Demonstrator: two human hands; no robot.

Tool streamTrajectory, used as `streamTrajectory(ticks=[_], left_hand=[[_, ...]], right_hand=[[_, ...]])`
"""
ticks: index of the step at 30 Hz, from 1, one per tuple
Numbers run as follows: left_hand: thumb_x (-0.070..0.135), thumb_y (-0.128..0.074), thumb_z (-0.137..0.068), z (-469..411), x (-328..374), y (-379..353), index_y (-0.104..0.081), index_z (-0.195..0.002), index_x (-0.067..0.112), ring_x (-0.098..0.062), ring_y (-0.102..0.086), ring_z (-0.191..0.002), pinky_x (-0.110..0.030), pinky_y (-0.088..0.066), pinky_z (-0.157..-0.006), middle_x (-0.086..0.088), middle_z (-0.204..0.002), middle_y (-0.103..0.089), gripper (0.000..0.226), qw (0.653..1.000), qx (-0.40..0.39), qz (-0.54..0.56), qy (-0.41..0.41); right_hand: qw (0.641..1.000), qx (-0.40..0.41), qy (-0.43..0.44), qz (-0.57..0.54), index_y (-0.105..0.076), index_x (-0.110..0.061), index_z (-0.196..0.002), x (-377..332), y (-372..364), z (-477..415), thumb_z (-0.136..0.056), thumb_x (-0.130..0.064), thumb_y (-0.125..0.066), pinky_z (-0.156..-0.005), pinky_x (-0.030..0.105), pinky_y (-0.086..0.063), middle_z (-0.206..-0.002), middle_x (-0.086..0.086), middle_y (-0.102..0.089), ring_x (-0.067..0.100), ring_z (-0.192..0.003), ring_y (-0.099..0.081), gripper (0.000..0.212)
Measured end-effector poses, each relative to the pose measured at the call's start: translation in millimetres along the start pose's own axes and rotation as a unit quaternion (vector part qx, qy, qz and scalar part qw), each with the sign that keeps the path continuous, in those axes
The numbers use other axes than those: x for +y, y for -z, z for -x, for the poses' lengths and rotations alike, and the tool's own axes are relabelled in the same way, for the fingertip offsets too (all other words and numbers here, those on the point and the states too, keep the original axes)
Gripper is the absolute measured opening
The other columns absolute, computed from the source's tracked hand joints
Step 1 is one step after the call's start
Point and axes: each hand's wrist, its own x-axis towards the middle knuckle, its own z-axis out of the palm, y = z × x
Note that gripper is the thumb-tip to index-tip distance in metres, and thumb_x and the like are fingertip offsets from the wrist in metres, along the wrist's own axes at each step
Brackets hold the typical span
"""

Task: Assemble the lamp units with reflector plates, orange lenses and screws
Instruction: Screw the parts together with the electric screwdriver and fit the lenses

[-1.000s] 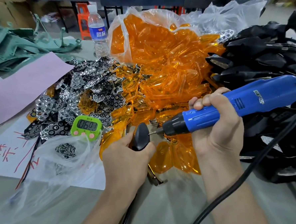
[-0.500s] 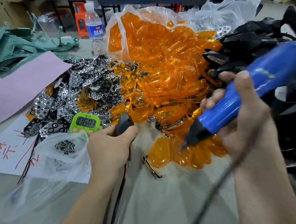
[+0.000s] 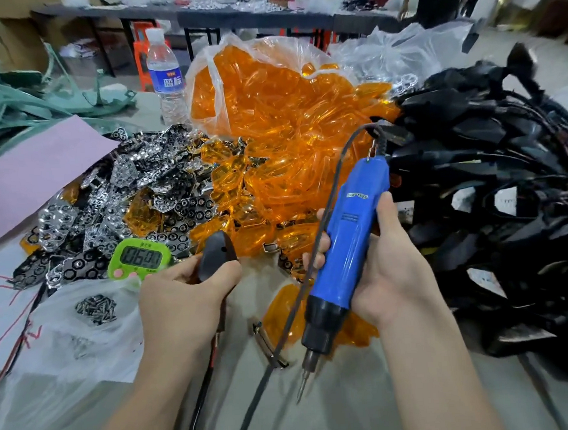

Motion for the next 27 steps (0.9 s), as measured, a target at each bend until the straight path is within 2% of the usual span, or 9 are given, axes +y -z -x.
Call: streamTrajectory(ticks=[2,4,7,10,13,18,20,23,27], left_hand=[[0.041,-0.081,-0.061,-0.3,-1.6,0.0,-0.075,-0.078,0.014,-0.017,-0.043,-0.054,-0.037,-0.036,-0.054,-0.006,-0.058,-0.057,0.032,1.000,-0.010,0.004,0.001],[0.042,-0.081,-0.061,-1.2,-2.1,0.2,-0.074,-0.081,0.013,-0.018,-0.043,-0.055,-0.039,-0.035,-0.055,-0.009,-0.059,-0.056,0.035,1.000,-0.011,0.006,-0.003],[0.044,-0.081,-0.060,-2.0,-1.6,0.0,-0.076,-0.081,0.017,-0.018,-0.044,-0.055,-0.039,-0.037,-0.056,-0.019,-0.061,-0.059,0.035,1.000,-0.008,0.010,-0.007],[0.043,-0.083,-0.060,-2.5,-3.7,0.0,-0.078,-0.080,0.021,-0.018,-0.044,-0.054,-0.039,-0.037,-0.054,-0.005,-0.059,-0.059,0.030,1.000,-0.009,0.014,-0.008],[0.043,-0.083,-0.061,-3.9,-6.3,0.4,-0.079,-0.079,0.025,-0.017,-0.047,-0.052,-0.038,-0.041,-0.053,-0.001,-0.059,-0.063,0.026,1.000,-0.012,0.006,-0.015],[0.043,-0.082,-0.062,-5.4,-8.2,0.3,-0.079,-0.079,0.023,-0.018,-0.047,-0.052,-0.038,-0.041,-0.052,-0.002,-0.058,-0.060,0.026,1.000,-0.024,-0.004,-0.020],[0.043,-0.082,-0.062,-4.9,-7.9,0.2,-0.078,-0.078,0.021,-0.018,-0.048,-0.049,-0.037,-0.041,-0.051,-0.003,-0.056,-0.060,0.027,0.999,-0.026,-0.006,-0.019],[0.042,-0.082,-0.062,-3.1,-5.0,-0.3,-0.077,-0.078,0.019,-0.017,-0.051,-0.045,-0.034,-0.042,-0.047,-0.006,-0.055,-0.059,0.028,0.999,-0.035,0.003,-0.019],[0.040,-0.082,-0.062,-0.7,-2.9,-0.7,-0.078,-0.080,0.021,-0.017,-0.051,-0.052,-0.038,-0.042,-0.053,-0.021,-0.072,-0.068,0.026,0.999,-0.042,0.003,-0.017]], right_hand=[[1.000,-0.004,-0.002,0.003,-0.075,-0.005,-0.107,1.5,1.7,-2.2,-0.091,-0.078,-0.044,-0.090,0.046,-0.056,-0.081,0.012,-0.064,0.025,-0.064,-0.060,0.081],[1.000,-0.018,-0.005,-0.002,-0.072,-0.002,-0.120,1.0,3.4,-3.1,-0.089,-0.079,-0.045,-0.101,0.050,-0.049,-0.084,0.012,-0.065,0.024,-0.066,-0.061,0.087],[0.998,-0.066,-0.018,-0.013,-0.065,-0.004,-0.132,-3.2,5.8,-2.5,-0.087,-0.084,-0.039,-0.093,0.048,-0.052,-0.084,0.014,-0.063,0.027,-0.068,-0.060,0.096],[0.996,-0.087,-0.006,-0.022,-0.065,-0.005,-0.133,-6.2,9.1,-1.2,-0.091,-0.076,-0.043,-0.094,0.049,-0.050,-0.090,0.014,-0.065,0.027,-0.071,-0.061,0.085],[0.994,-0.105,0.001,-0.020,-0.073,-0.005,-0.122,-7.8,9.4,0.1,-0.093,-0.066,-0.045,-0.086,0.047,-0.054,-0.096,0.015,-0.064,0.029,-0.075,-0.061,0.073],[0.996,-0.090,-0.009,0.001,-0.074,-0.009,-0.091,-6.7,6.4,0.4,-0.088,-0.069,-0.047,-0.072,0.040,-0.056,-0.082,0.013,-0.059,0.029,-0.068,-0.055,0.066],[0.996,-0.090,-0.006,0.001,-0.073,-0.009,-0.088,-6.9,6.3,0.7,-0.087,-0.070,-0.046,-0.069,0.039,-0.055,-0.079,0.012,-0.057,0.028,-0.065,-0.053,0.066],[0.996,-0.091,0.002,-0.009,-0.068,-0.008,-0.095,-7.4,5.7,1.1,-0.085,-0.070,-0.048,-0.074,0.042,-0.051,-0.077,0.011,-0.055,0.028,-0.063,-0.051,0.067],[0.996,-0.060,0.017,-0.058,-0.069,-0.006,-0.094,-6.3,5.3,1.2,-0.083,-0.082,-0.048,-0.072,0.041,-0.052,-0.075,0.010,-0.053,0.026,-0.062,-0.049,0.079]])
